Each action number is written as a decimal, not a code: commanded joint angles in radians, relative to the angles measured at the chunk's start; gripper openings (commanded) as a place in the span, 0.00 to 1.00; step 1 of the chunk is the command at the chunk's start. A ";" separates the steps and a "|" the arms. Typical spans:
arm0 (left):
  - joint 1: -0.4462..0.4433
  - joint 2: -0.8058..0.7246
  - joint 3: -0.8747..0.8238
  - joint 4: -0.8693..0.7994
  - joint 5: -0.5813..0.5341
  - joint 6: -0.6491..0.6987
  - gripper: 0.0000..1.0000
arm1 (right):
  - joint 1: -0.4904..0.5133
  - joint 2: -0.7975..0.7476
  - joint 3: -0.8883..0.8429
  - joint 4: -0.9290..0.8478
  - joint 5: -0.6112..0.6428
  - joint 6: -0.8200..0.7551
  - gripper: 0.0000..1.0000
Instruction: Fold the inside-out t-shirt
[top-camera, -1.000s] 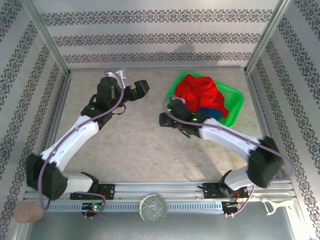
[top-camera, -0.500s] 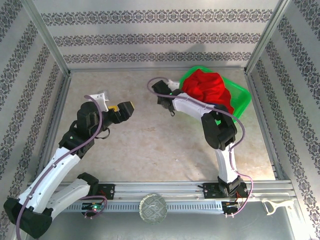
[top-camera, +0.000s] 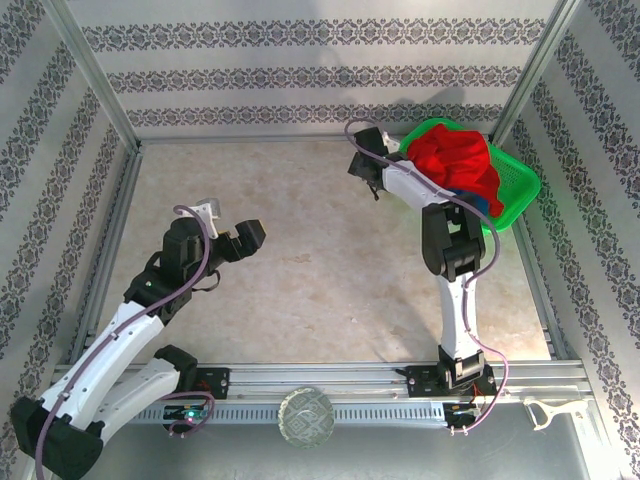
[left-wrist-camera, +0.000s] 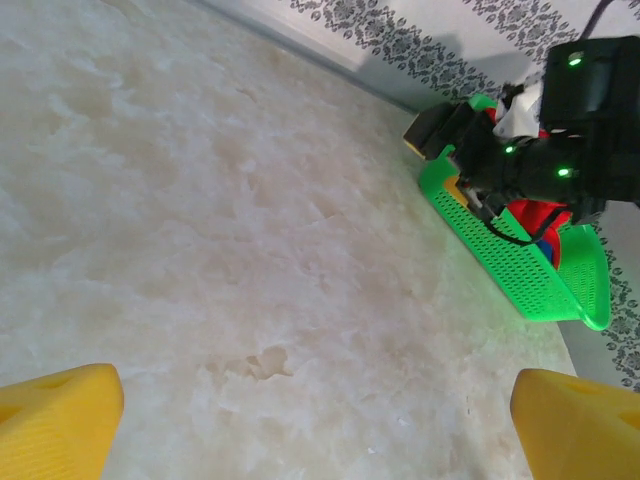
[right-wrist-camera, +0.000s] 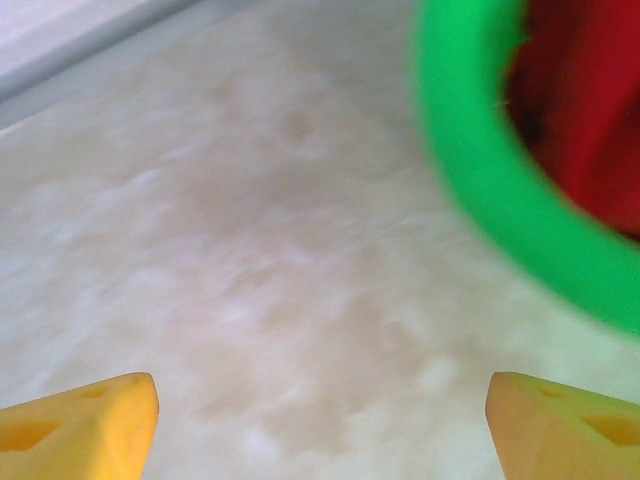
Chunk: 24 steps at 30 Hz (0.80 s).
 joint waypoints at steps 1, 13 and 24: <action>0.015 0.007 -0.001 0.020 0.017 -0.019 0.99 | 0.028 -0.214 -0.081 0.082 -0.135 -0.082 0.86; 0.015 0.017 0.007 0.005 0.125 -0.042 0.99 | -0.340 -0.452 -0.303 -0.002 -0.120 -0.077 0.87; 0.014 0.029 -0.031 0.058 0.168 -0.066 0.99 | -0.426 -0.196 -0.018 -0.151 0.166 -0.041 0.98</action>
